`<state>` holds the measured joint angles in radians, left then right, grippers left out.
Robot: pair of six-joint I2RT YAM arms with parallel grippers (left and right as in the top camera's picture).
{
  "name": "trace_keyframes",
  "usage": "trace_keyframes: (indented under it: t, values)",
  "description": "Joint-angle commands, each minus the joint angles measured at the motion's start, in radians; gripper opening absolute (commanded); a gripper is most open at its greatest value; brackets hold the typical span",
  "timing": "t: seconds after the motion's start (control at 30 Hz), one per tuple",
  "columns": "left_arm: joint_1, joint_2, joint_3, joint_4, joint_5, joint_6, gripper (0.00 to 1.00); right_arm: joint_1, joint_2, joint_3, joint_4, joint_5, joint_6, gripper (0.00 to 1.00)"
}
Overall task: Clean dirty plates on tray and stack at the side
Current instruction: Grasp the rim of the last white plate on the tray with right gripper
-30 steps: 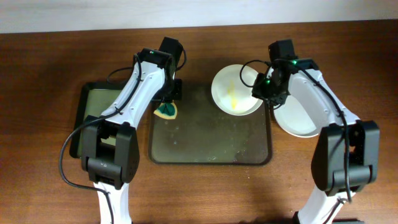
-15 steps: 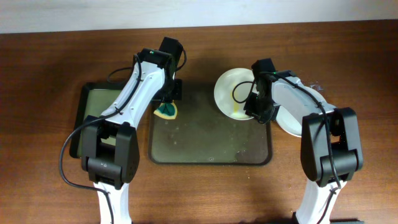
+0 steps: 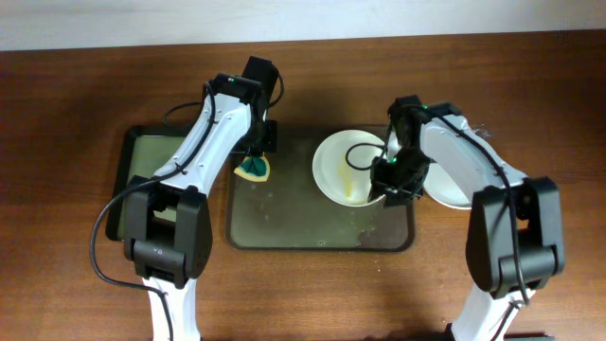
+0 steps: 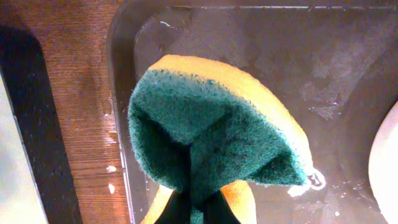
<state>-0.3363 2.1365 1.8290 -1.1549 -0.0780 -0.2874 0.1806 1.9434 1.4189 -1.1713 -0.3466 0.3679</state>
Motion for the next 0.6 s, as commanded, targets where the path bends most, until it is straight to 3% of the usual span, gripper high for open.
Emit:
trace_keyframes:
  t: [0.0, 0.07, 0.37, 0.53, 0.57]
  values:
    - [-0.001, 0.006, 0.017, 0.010, 0.000, 0.016, 0.00, 0.009, -0.033, 0.033, 0.072, 0.235, -0.028, 0.41]
    - [-0.001, 0.006, 0.017, 0.010, 0.000, 0.016, 0.00, 0.009, -0.023, 0.032, 0.140, 0.349, -0.029, 0.43]
    - [-0.001, 0.006, 0.017, 0.013, 0.000, 0.016, 0.00, 0.008, 0.116, 0.027, 0.330, 0.359, -0.126, 0.43]
    - [-0.001, 0.006, 0.017, 0.014, 0.000, 0.017, 0.00, 0.009, 0.151, 0.027, 0.334, 0.282, -0.126, 0.23]
    - [-0.001, 0.007, 0.017, 0.013, 0.000, 0.021, 0.00, 0.010, 0.151, 0.027, 0.330, 0.222, -0.125, 0.08]
